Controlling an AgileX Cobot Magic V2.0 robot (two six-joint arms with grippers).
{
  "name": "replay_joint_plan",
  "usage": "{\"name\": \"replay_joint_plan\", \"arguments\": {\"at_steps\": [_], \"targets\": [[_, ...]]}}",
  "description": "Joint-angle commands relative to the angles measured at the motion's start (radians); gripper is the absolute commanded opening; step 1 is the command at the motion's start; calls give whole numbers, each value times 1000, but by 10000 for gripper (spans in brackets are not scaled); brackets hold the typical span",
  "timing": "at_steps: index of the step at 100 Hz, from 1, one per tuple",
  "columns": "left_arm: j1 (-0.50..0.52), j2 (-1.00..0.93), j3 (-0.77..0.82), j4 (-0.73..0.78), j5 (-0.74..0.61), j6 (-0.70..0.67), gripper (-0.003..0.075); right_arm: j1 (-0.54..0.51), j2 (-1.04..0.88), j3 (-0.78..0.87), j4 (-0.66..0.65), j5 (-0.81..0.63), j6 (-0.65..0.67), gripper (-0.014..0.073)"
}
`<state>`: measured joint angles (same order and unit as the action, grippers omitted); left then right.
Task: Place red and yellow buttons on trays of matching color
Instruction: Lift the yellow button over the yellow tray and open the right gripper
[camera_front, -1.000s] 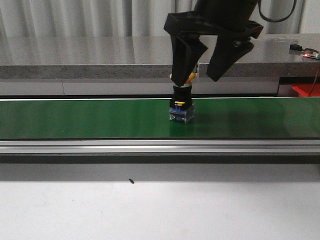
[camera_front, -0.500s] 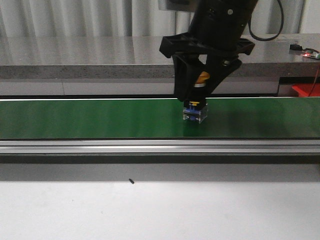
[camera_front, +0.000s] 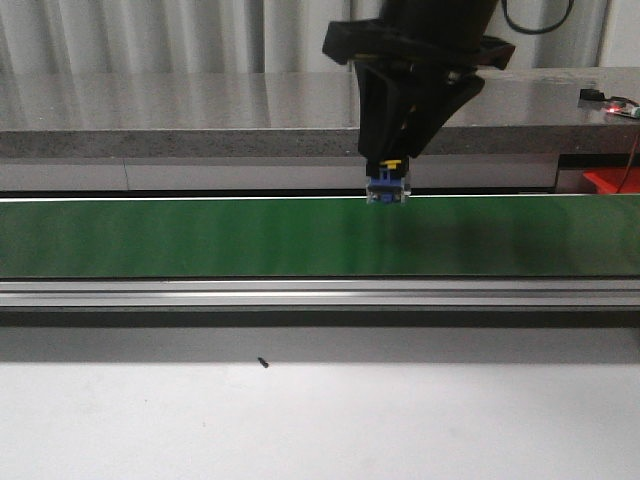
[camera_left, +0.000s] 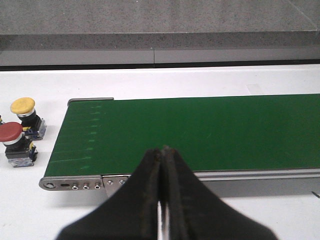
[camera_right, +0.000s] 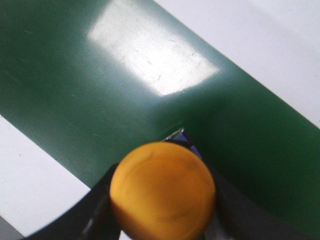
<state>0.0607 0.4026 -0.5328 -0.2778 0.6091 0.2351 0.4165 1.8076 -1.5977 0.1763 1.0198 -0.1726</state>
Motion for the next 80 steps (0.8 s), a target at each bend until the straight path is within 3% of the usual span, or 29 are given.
{"name": "replay_joint_plan", "arguments": {"at_steps": [1,33,80], "targets": [[-5,7,-26,-20,-78,-4,-20,-35,-98,-39,-7,8,-1,191],[-5,7,-26,-20,-78,-4,-20,-315,-211,-37,-7,119,-1,191],[-5,7,-26,-20,-78,-4,-20,-769,-249,52,-7,86,-2,191]]}}
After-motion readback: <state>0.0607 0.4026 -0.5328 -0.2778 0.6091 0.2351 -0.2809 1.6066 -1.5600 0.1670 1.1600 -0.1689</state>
